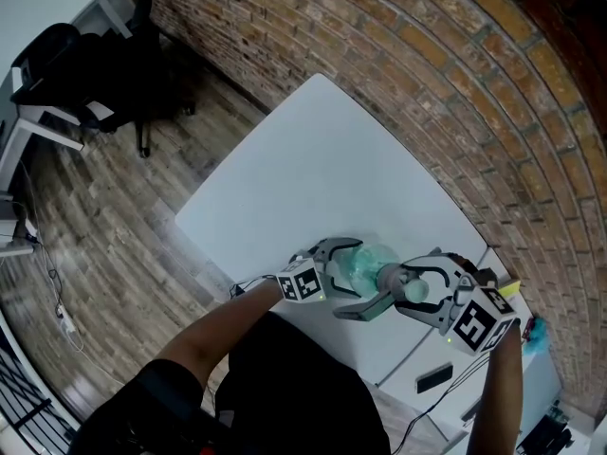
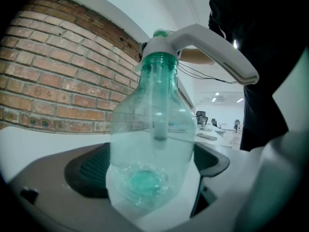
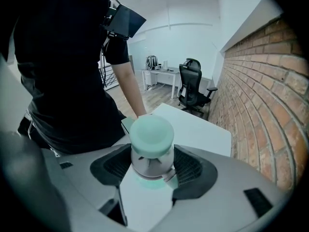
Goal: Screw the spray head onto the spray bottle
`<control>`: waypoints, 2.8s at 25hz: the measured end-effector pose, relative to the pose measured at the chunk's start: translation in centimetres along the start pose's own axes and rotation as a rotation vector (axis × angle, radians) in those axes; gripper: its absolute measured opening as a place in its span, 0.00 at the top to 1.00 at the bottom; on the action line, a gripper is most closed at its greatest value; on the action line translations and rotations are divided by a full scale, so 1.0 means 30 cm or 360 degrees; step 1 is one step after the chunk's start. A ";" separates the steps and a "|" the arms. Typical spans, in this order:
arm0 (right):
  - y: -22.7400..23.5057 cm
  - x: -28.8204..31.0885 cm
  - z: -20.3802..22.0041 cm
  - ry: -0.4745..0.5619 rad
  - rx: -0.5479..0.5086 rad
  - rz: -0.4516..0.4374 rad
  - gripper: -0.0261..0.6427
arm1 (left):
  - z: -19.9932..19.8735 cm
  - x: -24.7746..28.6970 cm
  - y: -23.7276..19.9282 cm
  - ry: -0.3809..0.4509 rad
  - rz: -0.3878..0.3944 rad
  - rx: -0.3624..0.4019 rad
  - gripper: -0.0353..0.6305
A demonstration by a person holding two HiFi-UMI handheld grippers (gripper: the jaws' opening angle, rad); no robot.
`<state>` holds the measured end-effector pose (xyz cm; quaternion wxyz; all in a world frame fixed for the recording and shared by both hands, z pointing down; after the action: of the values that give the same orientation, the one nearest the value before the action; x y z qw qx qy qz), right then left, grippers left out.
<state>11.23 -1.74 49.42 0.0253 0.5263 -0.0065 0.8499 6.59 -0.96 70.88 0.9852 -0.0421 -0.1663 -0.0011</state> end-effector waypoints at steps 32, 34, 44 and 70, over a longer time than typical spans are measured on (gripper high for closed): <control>-0.183 -0.271 0.076 0.0770 0.0699 0.0706 0.54 | -0.109 -0.136 -0.016 -0.0229 -0.0114 0.0239 0.13; -0.231 -0.264 0.098 0.0958 0.1050 0.0831 0.54 | -0.133 -0.142 -0.017 -0.0232 -0.0118 0.0262 0.13; -0.182 -0.106 -0.033 0.0808 0.1899 0.1201 0.54 | -0.182 -0.087 -0.034 -0.0273 0.0233 0.0456 0.13; -0.055 -0.007 0.004 0.0181 0.2154 0.1372 0.54 | -0.321 -0.003 0.009 -0.0024 0.0350 0.0264 0.35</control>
<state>11.52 -0.11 49.27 -0.6292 0.3347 0.3087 0.6300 9.65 -1.51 61.76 0.9782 0.0214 -0.1675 0.1209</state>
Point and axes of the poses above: the fingertips, and each gripper's own axes: x forward along the fingers, y to its right, z out of its underside, the point moved 4 cm from there along -x, backward along the fingers, and after that the axes turned 8 degrees about -y, right-handed, at the moved point
